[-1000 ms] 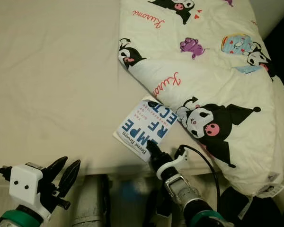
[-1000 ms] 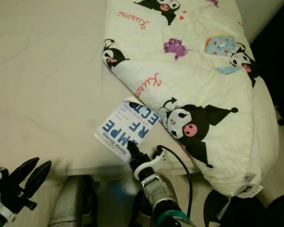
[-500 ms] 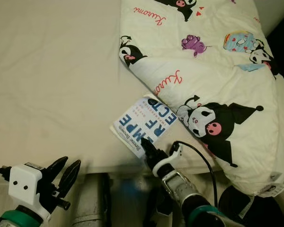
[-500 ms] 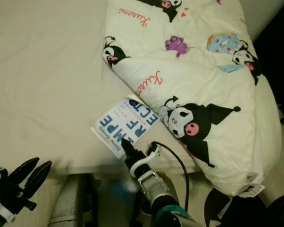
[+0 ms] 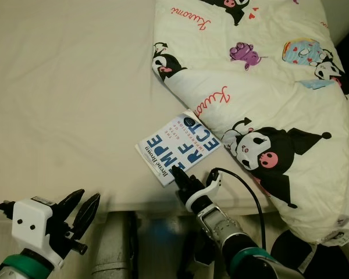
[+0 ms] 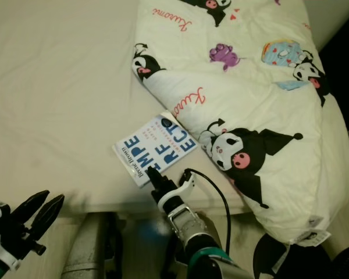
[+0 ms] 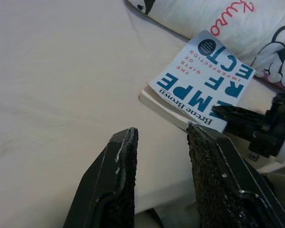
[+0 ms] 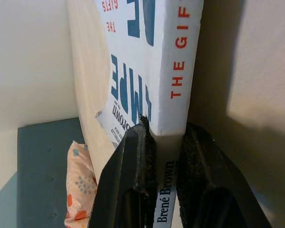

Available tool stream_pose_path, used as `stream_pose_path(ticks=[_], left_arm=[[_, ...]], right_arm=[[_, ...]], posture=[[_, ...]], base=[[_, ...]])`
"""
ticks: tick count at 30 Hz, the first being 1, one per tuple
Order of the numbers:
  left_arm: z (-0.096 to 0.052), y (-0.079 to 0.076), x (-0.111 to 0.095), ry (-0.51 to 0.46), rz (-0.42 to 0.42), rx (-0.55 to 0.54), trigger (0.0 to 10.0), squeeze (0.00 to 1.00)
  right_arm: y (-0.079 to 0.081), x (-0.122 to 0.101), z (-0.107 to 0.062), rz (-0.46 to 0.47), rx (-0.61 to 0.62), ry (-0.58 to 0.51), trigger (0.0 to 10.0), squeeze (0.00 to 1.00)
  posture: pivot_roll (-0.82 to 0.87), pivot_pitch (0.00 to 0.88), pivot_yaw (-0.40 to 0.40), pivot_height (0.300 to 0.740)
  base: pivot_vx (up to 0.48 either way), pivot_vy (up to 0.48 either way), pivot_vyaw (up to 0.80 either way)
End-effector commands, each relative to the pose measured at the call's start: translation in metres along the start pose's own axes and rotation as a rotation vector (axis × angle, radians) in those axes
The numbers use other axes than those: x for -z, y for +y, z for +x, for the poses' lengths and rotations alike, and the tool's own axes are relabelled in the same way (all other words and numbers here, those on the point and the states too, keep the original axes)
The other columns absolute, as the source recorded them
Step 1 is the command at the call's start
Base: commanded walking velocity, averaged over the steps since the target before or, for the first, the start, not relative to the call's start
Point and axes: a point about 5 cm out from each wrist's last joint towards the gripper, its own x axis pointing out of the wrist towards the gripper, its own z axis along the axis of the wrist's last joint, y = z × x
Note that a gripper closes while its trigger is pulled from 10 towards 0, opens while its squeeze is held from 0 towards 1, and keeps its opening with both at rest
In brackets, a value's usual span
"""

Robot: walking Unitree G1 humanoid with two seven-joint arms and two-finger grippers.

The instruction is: Clean up the room

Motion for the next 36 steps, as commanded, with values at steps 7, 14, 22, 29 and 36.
stream_pose_path(ticks=[7, 14, 22, 29, 36], left_arm=[[0.03, 0.009, 0.025, 0.008, -0.019, -0.092, 10.0, 0.0], [0.037, 0.01, 0.027, 0.0, -0.02, -0.1, 10.0, 0.0], [0.037, 0.01, 0.027, 0.0, -0.02, -0.1, 10.0, 0.0], [0.037, 0.01, 0.027, 0.0, -0.02, -0.1, 10.0, 0.0], [0.037, 0.01, 0.027, 0.0, -0.02, -0.1, 10.0, 0.0]], right_arm=[[0.045, 0.051, 0.027, 0.047, -0.195, 0.068, 0.0, 0.0], [0.044, 0.04, 0.027, 0.016, -0.21, 0.044, 0.0, 0.0], [0.044, 0.04, 0.027, 0.016, -0.21, 0.044, 0.0, 0.0], [0.044, 0.04, 0.027, 0.016, -0.21, 0.044, 0.0, 0.0], [0.044, 0.04, 0.027, 0.016, -0.21, 0.044, 0.0, 0.0]], posture=[[0.18, 0.161, -0.021, 0.615], [0.18, 0.161, -0.021, 0.615], [0.18, 0.161, -0.021, 0.615], [0.18, 0.161, -0.021, 0.615], [0.18, 0.161, -0.021, 0.615]], base=[[0.0, 0.0, 0.0], [0.0, 0.0, 0.0], [0.0, 0.0, 0.0], [0.0, 0.0, 0.0], [0.0, 0.0, 0.0]])
